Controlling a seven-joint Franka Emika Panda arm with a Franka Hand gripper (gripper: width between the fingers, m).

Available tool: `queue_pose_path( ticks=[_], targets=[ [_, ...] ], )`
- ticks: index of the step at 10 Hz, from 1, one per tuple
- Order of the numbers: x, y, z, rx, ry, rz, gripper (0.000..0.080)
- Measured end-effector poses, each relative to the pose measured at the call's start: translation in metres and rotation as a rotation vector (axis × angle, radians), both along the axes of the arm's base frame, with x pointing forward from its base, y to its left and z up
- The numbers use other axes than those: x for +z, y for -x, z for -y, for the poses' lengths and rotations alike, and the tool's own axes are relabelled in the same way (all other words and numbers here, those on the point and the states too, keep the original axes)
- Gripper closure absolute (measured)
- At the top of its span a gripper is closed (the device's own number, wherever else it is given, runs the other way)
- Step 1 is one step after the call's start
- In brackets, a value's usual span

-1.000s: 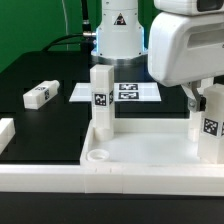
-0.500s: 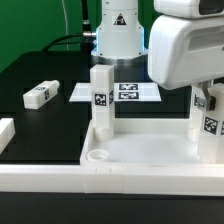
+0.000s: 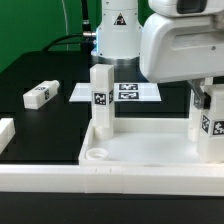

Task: Assemble desk

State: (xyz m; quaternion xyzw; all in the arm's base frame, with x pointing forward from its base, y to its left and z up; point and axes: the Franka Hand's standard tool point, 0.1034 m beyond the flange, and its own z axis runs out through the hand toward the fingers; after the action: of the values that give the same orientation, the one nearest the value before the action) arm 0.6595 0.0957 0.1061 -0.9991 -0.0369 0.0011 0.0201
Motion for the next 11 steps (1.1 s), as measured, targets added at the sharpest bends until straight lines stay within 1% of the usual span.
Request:
queue_pose_path(
  ticks=[2,4,6,8,9,10,11],
  targets=[
    [0.000,-0.001,0.001,-0.194,-0.011,-0.007,0.0511],
    [0.000,-0.002,0.006,-0.327,-0.013,-0.013,0.0511],
    [0.000,-0.002,0.010,-0.446,-0.006,-0.018,0.0509],
    [0.000,-0.001,0.019,-0.571,0.013,-0.025,0.0509],
    [0.000,-0.001,0.020,-0.572,0.016,-0.025,0.0508],
    [0.000,-0.001,0.020,-0.572,0.016,-0.026,0.0420],
    [0.000,-0.001,0.020,-0.572,0.016,-0.026,0.0286]
  ],
)
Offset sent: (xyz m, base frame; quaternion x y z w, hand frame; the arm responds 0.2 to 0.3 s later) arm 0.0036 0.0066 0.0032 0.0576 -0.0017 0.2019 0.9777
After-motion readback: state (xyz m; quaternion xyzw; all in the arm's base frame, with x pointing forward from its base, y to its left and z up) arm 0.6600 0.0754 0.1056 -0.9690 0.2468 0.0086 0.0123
